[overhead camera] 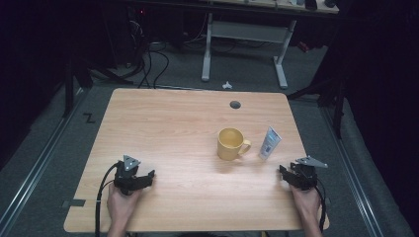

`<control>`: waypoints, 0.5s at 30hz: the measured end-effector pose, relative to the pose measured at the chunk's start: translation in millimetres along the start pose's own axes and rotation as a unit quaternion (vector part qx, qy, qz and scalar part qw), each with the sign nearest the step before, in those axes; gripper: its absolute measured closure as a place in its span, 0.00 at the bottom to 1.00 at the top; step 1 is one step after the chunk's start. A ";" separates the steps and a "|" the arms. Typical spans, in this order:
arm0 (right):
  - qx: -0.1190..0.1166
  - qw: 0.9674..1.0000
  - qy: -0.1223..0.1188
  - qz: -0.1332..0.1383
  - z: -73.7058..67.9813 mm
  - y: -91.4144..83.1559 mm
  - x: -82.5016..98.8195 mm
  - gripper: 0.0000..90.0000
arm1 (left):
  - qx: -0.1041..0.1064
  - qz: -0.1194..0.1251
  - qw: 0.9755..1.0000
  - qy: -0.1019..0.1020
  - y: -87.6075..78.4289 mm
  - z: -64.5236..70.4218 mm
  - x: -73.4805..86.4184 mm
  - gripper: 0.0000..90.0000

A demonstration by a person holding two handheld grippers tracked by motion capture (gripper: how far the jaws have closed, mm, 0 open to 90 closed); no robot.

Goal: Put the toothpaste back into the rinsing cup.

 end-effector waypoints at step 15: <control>-0.013 1.000 0.005 0.008 -1.4 -14.6 2.5 0.46 | 0.000 0.000 1.000 -0.001 0.1 -0.1 -0.1 0.26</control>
Point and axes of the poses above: each handheld gripper's, and its own axes: y roughly forward along the jaws, x roughly out of its underside, z roughly to its right, the point moved 5 cm from there along y, roughly forward along the jaws, and after that the axes turned 8 degrees about y, right-handed, at the moved point
